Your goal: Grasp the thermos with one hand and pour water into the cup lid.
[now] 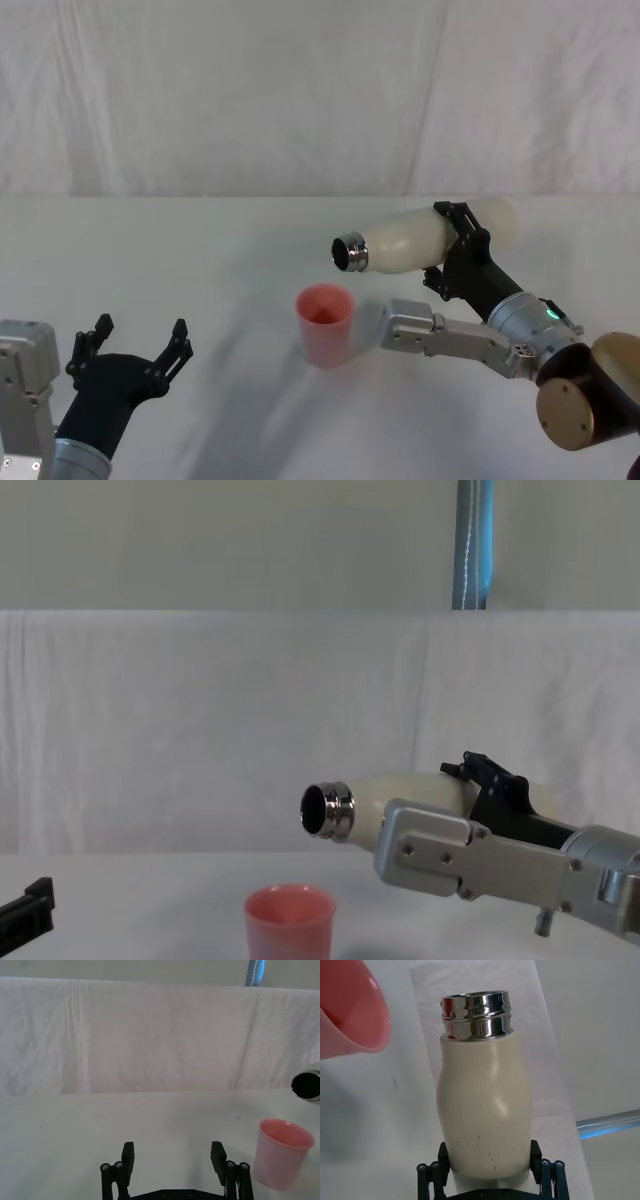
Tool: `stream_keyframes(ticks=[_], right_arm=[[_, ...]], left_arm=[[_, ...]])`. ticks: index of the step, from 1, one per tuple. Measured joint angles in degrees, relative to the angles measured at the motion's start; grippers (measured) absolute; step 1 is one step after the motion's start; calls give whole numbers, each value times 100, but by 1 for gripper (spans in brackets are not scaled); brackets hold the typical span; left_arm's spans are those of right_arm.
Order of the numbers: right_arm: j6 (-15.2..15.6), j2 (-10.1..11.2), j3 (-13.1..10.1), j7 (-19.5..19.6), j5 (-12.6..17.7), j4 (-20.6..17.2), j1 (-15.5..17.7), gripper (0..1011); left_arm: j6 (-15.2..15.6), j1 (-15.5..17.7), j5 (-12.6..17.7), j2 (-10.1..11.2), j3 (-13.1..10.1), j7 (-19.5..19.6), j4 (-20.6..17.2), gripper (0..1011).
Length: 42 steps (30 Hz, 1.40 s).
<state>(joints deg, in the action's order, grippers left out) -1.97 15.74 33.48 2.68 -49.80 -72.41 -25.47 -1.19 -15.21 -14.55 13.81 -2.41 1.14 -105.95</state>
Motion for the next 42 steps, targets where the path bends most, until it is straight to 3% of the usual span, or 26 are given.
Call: stream_keyframes(ticks=[42], right_arm=[[105,87,105,150,-293,79,-51,959]], left_arm=[[0,0,0,0,0,0,0,1001]])
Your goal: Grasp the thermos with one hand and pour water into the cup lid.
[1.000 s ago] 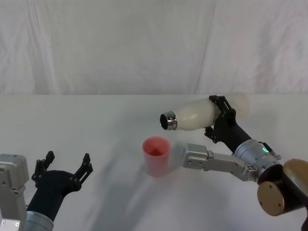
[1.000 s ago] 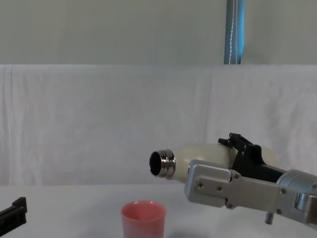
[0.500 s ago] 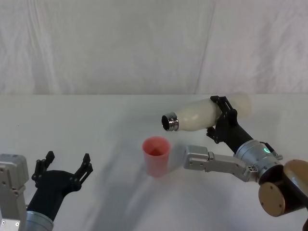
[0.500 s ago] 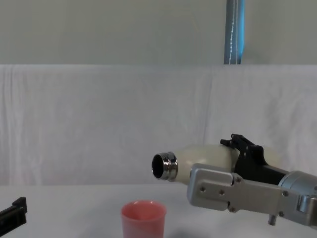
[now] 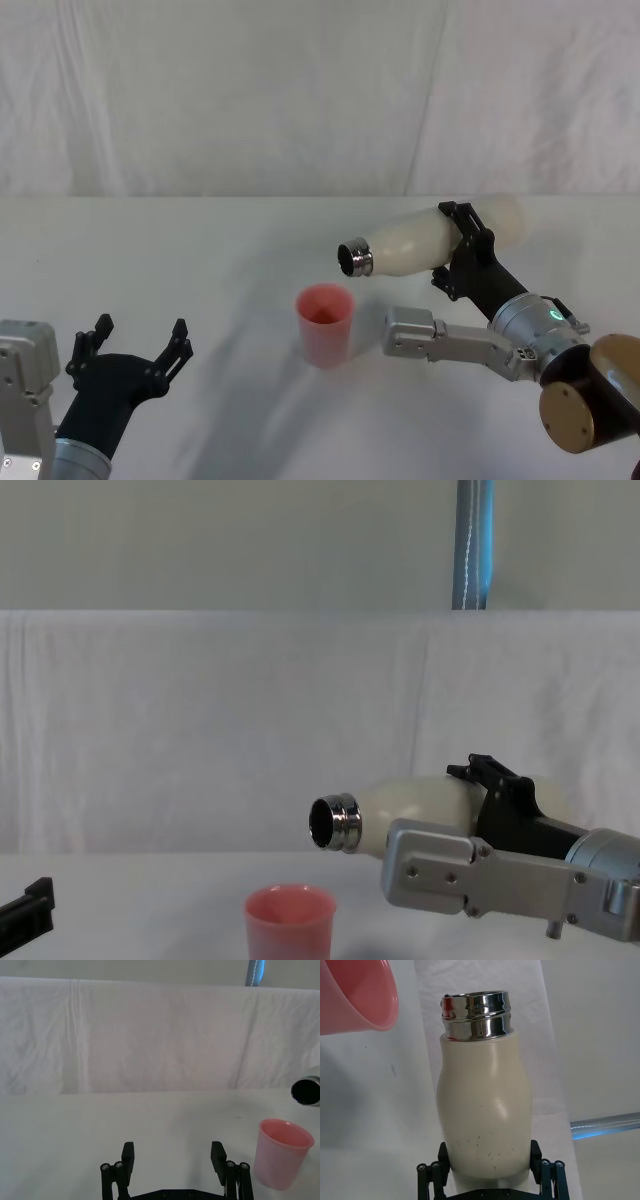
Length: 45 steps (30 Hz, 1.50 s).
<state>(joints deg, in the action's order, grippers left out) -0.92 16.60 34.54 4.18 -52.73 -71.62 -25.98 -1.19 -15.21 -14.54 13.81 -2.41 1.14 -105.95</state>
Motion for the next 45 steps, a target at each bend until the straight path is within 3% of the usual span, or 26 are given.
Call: stream_keyframes(ticks=[45], right_arm=[[34,-1,38,15,-66,52,-63,959]], left_arm=[[0,0,0,0,0,0,0,1001]])
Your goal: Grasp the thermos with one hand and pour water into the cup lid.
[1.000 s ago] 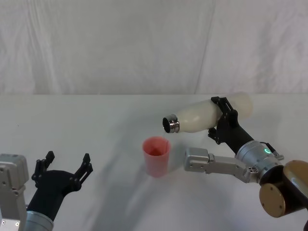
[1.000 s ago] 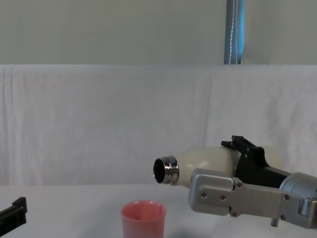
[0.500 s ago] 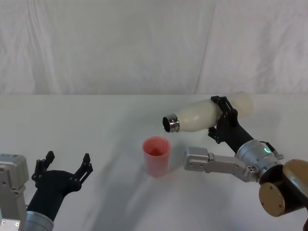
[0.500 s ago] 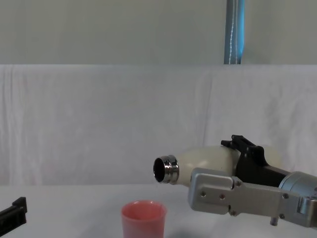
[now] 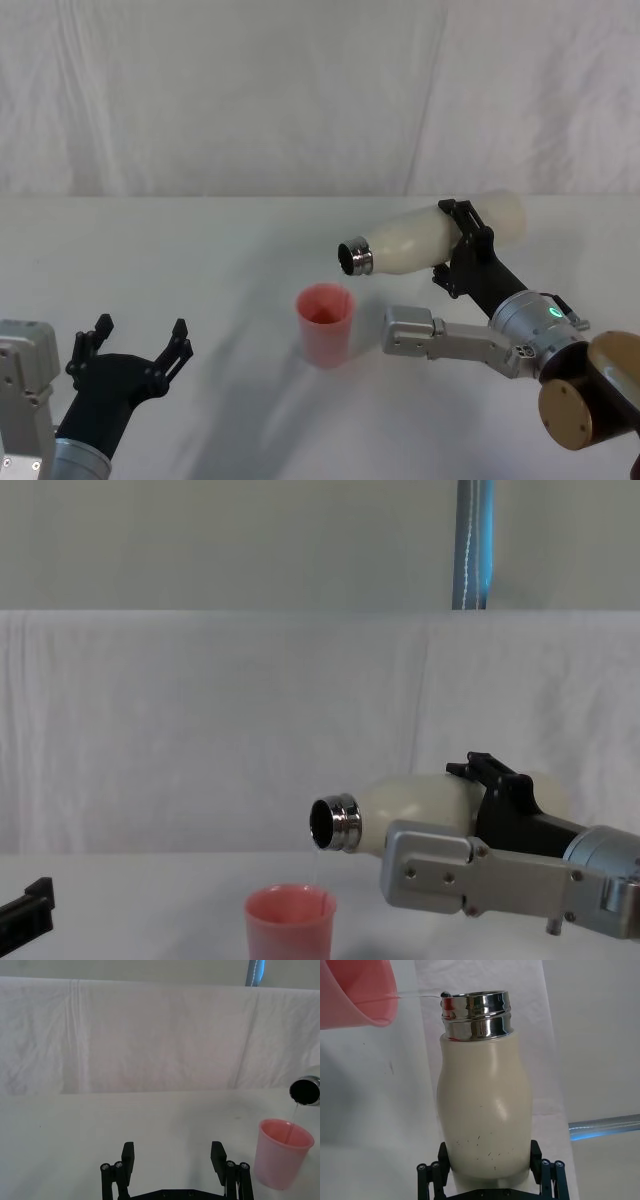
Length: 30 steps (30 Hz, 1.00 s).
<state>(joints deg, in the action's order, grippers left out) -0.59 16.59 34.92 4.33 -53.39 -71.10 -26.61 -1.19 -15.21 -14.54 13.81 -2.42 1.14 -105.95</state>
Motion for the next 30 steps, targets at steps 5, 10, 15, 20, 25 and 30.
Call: stream_keyframes(ticks=[5,10,15,20,25,30], right_arm=[[5,12,7,2,-18,0,-1,959],[9,19,12,2,-31,-1,-2,959],[9,26,14,7,-34,-1,-4,959],[8,31,14,17,-37,-3,-4,959],[9,36,14,18,-45,-9,-3,959],[13,36,13,22,-54,-9,-2,959]], left_arm=[[0,0,0,0,0,0,0,1001],[0,0,0,0,0,0,0,1001],[0,0,0,0,0,0,0,1001],[0,0,0,0,0,0,0,1001],[0,0,0,0,0,0,0,1001],[0,0,0,0,0,0,0,1001]])
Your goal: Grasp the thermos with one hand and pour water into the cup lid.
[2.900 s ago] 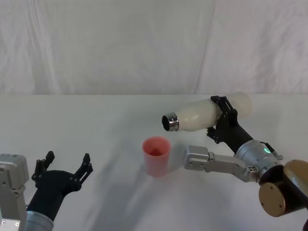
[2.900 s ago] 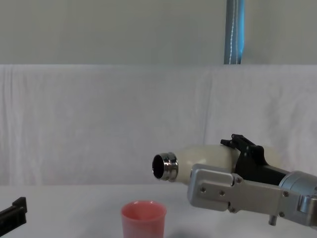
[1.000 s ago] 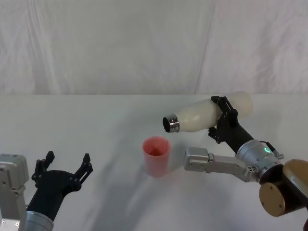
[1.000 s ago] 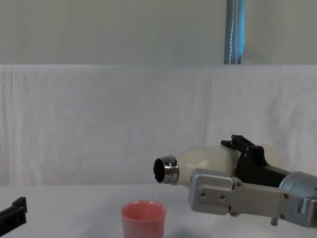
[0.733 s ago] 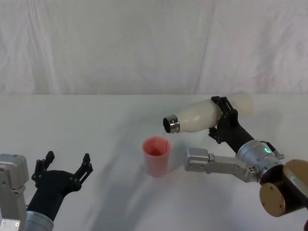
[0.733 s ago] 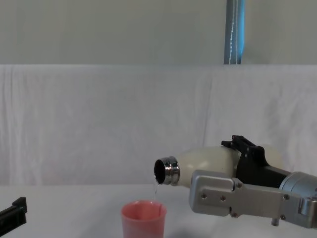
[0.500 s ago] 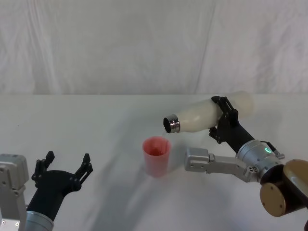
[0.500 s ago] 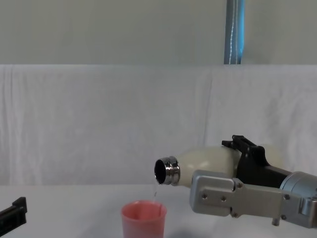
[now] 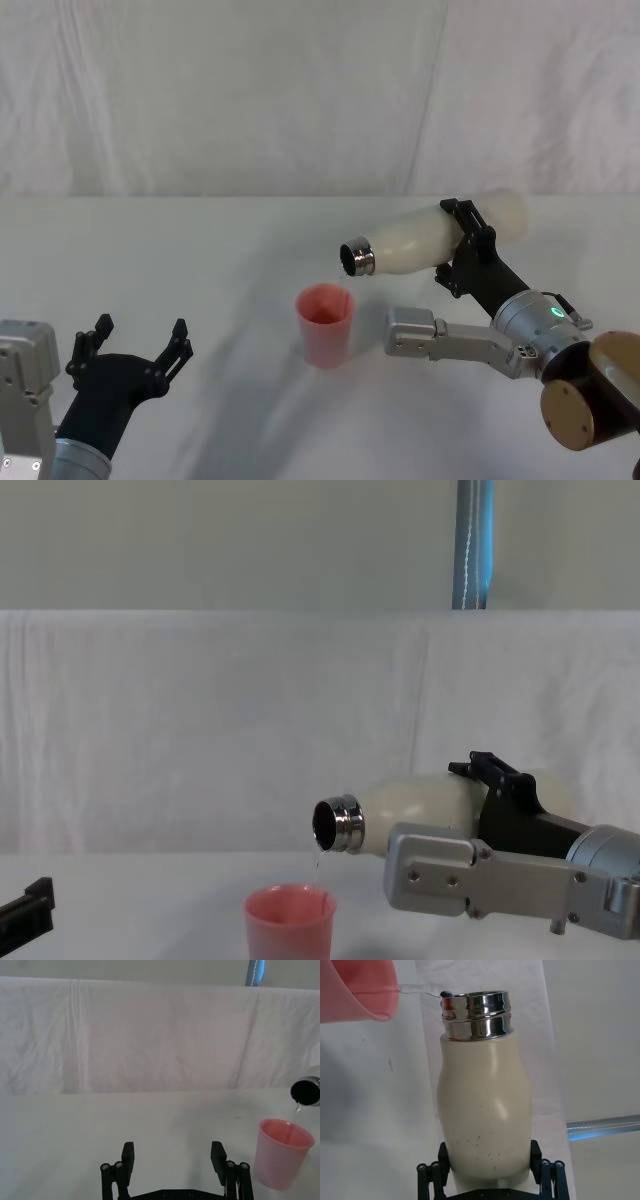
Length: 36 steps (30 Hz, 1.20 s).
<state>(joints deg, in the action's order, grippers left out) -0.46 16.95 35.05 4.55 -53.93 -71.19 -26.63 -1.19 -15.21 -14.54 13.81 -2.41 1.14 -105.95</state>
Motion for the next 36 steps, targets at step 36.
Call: stream_keyframes(ticks=[36], right_arm=[[20,27,7,-37,-21,-38,8,959]], left_arm=[[0,0,0,0,0,0,0,1001]])
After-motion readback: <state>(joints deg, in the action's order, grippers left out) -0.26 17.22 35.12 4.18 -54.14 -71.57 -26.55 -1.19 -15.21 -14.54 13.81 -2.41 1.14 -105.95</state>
